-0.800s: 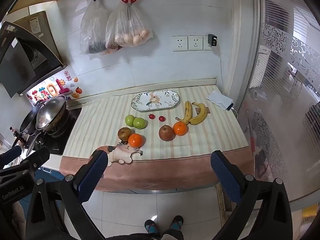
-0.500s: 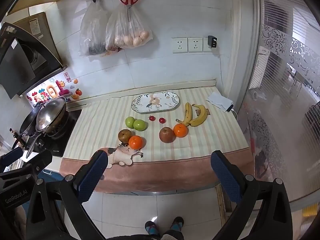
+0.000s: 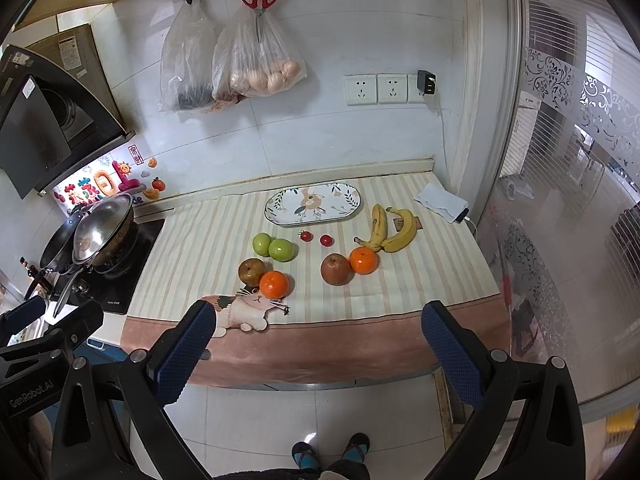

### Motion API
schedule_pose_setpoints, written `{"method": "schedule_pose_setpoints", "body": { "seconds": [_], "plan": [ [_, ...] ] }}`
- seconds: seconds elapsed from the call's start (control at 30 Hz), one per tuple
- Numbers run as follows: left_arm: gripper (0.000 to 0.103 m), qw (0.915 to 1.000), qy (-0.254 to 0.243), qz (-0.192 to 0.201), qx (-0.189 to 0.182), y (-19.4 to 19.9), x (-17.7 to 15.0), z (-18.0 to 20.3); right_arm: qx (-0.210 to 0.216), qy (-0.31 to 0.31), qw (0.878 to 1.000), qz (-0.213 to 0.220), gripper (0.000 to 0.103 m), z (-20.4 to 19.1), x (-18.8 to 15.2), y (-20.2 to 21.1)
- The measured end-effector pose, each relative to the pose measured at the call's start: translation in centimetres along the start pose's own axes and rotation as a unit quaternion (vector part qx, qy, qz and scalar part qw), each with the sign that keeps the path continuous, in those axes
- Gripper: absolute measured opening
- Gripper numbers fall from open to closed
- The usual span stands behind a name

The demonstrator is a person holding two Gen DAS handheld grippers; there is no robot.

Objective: Organize fruits

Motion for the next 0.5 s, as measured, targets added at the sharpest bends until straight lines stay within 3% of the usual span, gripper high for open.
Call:
{"method": "schedule_pose_setpoints", "body": {
  "seconds": [0.5],
  "plan": [
    [0.103, 1.0, 0.002, 0.006, -0.004, -0.02, 0.3, -0.47, -0.001, -0.001, 1.0, 0.008, 0.103, 0.0, 0.14, 0.28]
  ]
}}
Point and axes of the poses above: each gripper's, at about its wrist camera, not at the fingertips, and y roughly against the way its jaws point, z to its right, x to its top, the point moved 6 cm from there along -y, roughly the way its jaws point, and after that the axes turned 10 degrees about -x, right-handed, at the moved point
